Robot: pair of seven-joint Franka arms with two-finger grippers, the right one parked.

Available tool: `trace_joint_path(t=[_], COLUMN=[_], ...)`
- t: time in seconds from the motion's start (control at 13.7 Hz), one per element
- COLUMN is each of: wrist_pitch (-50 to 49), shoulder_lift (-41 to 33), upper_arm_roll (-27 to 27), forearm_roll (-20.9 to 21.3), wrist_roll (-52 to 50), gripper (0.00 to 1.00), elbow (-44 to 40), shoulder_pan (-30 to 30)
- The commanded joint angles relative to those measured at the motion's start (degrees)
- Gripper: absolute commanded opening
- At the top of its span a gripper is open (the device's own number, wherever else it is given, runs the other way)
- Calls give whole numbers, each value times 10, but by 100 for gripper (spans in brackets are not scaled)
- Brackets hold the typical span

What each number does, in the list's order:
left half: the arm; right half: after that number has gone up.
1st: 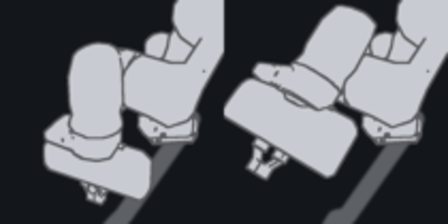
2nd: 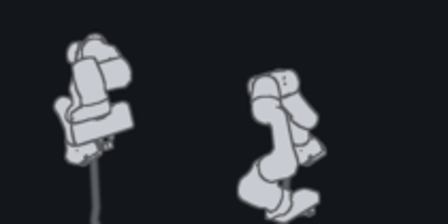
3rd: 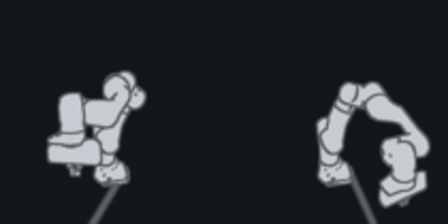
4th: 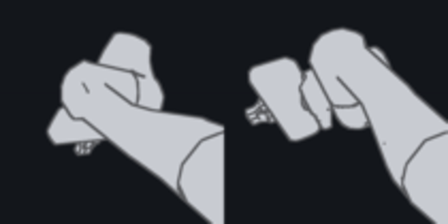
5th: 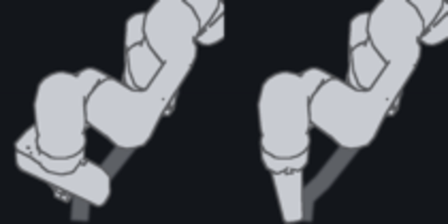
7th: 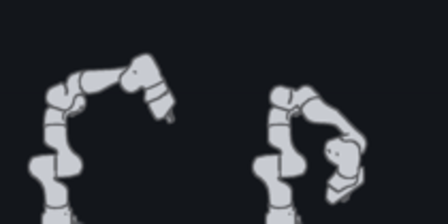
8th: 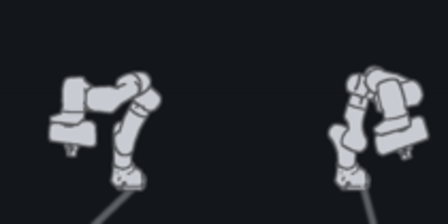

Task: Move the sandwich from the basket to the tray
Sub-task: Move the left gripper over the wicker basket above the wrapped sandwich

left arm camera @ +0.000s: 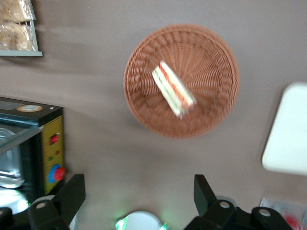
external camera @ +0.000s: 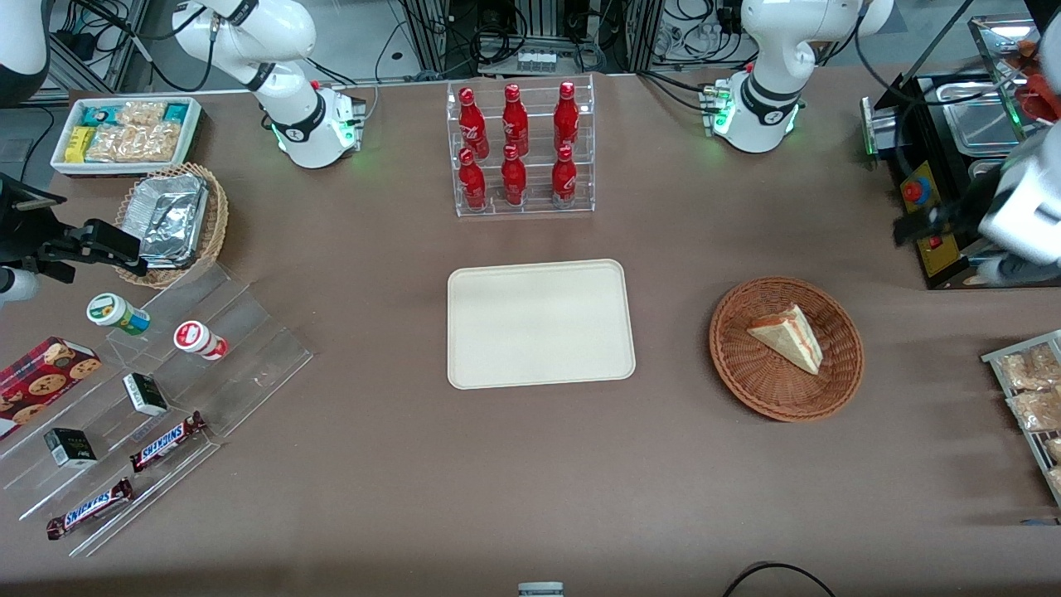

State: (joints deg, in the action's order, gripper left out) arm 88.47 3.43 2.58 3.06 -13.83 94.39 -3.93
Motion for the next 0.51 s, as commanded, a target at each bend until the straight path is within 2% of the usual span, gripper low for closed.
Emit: trace_joint_path(t=[0.0,0.29,0.44], wrist_pitch=[120,279,360], shoulder_lift=[-12,10,18], upper_arm_roll=[-9,-9,-8], forearm_roll=[-3,-2,-1], wrist_roll=[-104,-265,-314], gripper=[100,100,100], elbow=[97,206,256], shoulder_pan=[5,-10,-25])
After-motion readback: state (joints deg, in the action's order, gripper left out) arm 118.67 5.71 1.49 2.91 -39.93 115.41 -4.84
